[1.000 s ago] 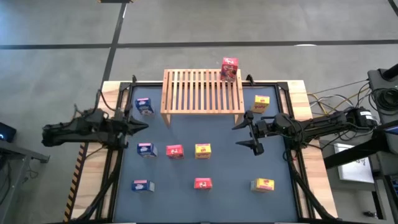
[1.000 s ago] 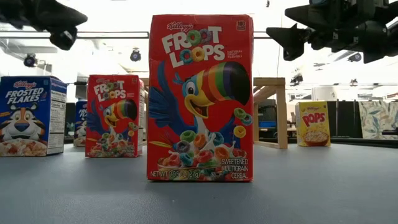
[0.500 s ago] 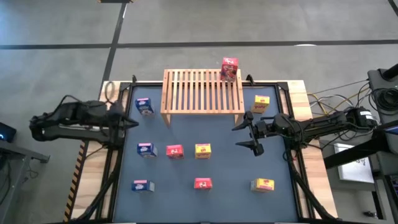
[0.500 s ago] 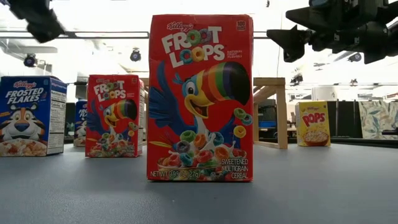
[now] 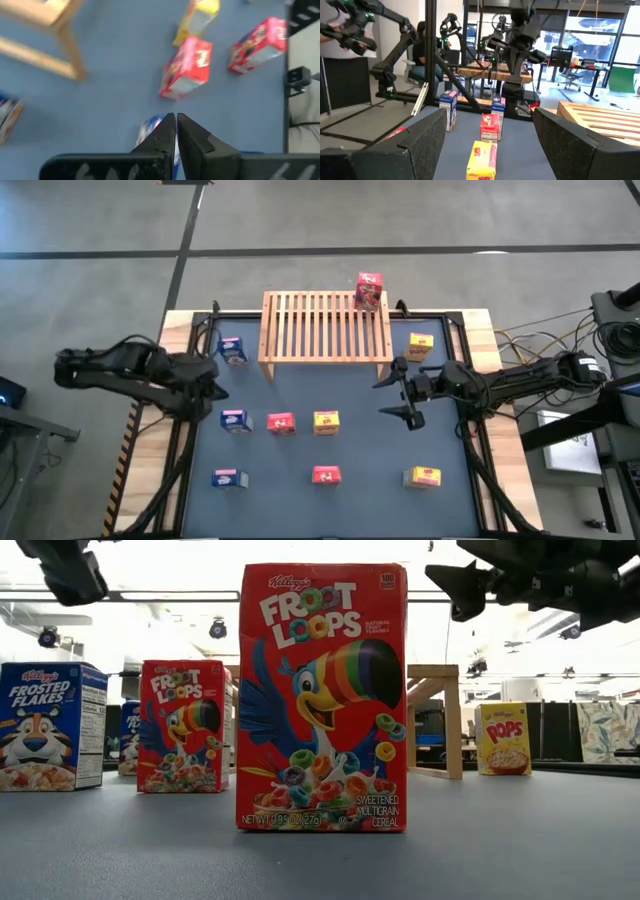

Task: Stack cereal on shelf
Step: Put the middle blue cereal box on the shelf

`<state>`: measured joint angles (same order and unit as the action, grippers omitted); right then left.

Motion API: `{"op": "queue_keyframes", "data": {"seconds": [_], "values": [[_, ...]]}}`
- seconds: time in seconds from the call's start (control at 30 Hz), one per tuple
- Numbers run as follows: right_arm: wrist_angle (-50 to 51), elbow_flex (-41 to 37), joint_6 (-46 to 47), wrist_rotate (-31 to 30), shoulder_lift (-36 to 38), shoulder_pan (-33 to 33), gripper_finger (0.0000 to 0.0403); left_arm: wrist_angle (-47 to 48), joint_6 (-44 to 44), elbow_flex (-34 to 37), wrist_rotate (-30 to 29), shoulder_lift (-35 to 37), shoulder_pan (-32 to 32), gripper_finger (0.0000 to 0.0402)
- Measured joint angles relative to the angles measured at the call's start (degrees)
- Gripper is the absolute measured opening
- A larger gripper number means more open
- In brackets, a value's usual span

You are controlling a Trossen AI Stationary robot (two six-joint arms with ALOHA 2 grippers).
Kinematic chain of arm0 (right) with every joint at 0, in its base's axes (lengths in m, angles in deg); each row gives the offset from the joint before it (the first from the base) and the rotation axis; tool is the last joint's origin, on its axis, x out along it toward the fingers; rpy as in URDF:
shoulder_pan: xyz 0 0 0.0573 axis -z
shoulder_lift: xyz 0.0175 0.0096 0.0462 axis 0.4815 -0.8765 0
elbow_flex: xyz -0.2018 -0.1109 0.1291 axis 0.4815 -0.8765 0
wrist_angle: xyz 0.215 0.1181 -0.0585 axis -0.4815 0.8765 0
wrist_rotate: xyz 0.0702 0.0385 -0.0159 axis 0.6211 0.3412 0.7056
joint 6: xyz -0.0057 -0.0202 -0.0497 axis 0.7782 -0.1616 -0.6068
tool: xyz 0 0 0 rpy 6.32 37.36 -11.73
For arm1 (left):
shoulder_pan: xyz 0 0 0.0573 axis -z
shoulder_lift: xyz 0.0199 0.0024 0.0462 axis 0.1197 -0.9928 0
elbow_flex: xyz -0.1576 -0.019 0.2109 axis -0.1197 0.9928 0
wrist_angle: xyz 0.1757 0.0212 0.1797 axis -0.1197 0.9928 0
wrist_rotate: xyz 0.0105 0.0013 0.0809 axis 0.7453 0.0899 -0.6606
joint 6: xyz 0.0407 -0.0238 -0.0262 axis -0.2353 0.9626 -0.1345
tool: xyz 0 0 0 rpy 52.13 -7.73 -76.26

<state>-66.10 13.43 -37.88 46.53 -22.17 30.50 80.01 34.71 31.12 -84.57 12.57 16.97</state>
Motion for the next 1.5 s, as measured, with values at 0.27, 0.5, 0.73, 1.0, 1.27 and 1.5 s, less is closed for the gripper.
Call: {"op": "queue_keyframes", "data": {"seconds": [0.27, 0.5, 0.73, 1.0, 1.27, 1.5], "values": [[-0.3, 0.0, -2.2, -0.5, 0.0, 0.0, 0.0286, -1.3, 10.6, 3.8, -10.7, -5.0, 18.8, 0.0000], [-0.2, 0.2, -3.3, -0.5, 0.0, 0.0, 0.0286, -1.2, 15.4, 4.6, -11.8, -4.1, 20.9, 0.0029], [0.0, 0.2, -3.0, -0.5, 0.0, 0.0, 0.0286, 1.8, 15.7, 5.7, -11.5, -4.2, 20.9, 0.0146], [1.7, 0.2, -1.9, -0.6, 0.0, 0.0, 0.0286, 1.5, 17.3, 9.6, -10.5, -7.8, 21.0, 0.0241], [1.7, 0.2, -1.9, -2.4, 0.0, 0.0, 0.0286, 1.3, 15.8, 10.1, -10.4, -11.4, 21.0, 0.0254], [1.7, 0.2, -1.9, -2.6, -0.1, 0.0, 0.0286, 0.7, 14.1, 11.3, -10.5, -13.2, 21.0, 0.0253]]}}
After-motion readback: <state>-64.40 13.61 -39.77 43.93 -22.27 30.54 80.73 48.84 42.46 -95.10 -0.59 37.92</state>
